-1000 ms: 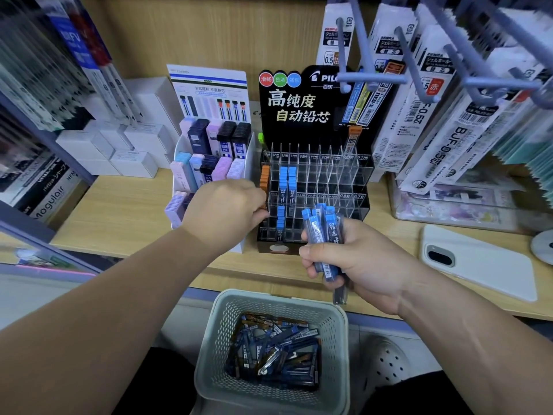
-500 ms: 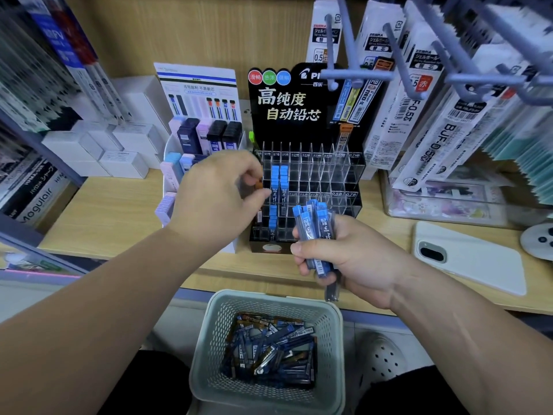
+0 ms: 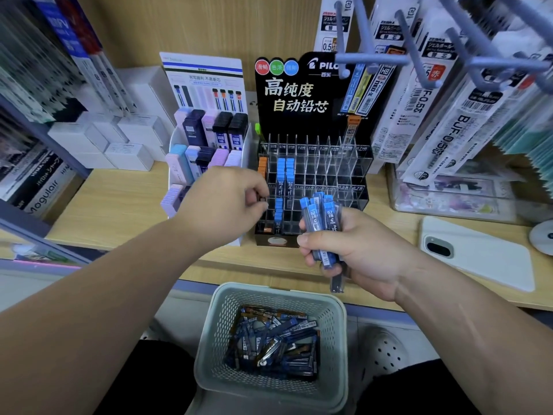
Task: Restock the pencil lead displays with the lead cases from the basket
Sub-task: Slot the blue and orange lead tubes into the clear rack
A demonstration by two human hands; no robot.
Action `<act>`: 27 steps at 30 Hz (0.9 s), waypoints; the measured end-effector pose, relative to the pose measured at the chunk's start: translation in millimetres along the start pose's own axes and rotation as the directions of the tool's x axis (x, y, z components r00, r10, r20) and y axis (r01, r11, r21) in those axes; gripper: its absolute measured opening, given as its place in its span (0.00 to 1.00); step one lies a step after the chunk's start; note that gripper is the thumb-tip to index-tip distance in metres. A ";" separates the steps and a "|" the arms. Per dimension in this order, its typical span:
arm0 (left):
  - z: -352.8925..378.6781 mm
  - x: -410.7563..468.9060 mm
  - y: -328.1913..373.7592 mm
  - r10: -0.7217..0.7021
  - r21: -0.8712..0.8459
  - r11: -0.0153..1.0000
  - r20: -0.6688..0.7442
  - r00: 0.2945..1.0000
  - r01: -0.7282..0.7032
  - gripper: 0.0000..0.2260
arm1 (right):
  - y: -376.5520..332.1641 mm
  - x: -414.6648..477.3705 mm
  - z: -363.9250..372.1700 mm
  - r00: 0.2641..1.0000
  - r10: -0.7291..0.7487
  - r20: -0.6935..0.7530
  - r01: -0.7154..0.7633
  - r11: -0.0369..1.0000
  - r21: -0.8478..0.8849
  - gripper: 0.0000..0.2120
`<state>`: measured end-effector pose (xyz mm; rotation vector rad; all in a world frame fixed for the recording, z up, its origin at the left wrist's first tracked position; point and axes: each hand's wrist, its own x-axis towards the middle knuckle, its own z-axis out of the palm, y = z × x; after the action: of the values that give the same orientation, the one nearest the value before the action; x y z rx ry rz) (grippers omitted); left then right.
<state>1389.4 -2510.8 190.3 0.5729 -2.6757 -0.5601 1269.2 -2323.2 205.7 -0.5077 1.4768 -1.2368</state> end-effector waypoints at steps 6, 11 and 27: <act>-1.4 -8.6 1.7 0.052 -0.036 0.998 0.156 0.986 -0.047 0.09 | -0.8 0.4 -0.6 1.000 -0.008 0.001 0.008 1.000 -0.017 0.09; 6.1 -8.5 2.8 0.105 0.056 0.991 0.193 0.976 -0.118 0.02 | -0.3 2.2 0.3 1.000 -0.012 -0.004 0.011 1.000 -0.023 0.09; -23.7 9.2 -1.6 0.023 0.092 0.996 -0.019 1.000 -0.021 0.03 | 2.7 0.8 -1.0 1.000 0.000 0.015 0.001 1.000 -0.012 0.10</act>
<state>1391.6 -2523.5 212.2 0.5699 -2.6964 -0.4255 1268.9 -2322.4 202.8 -0.5242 1.4720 -1.2228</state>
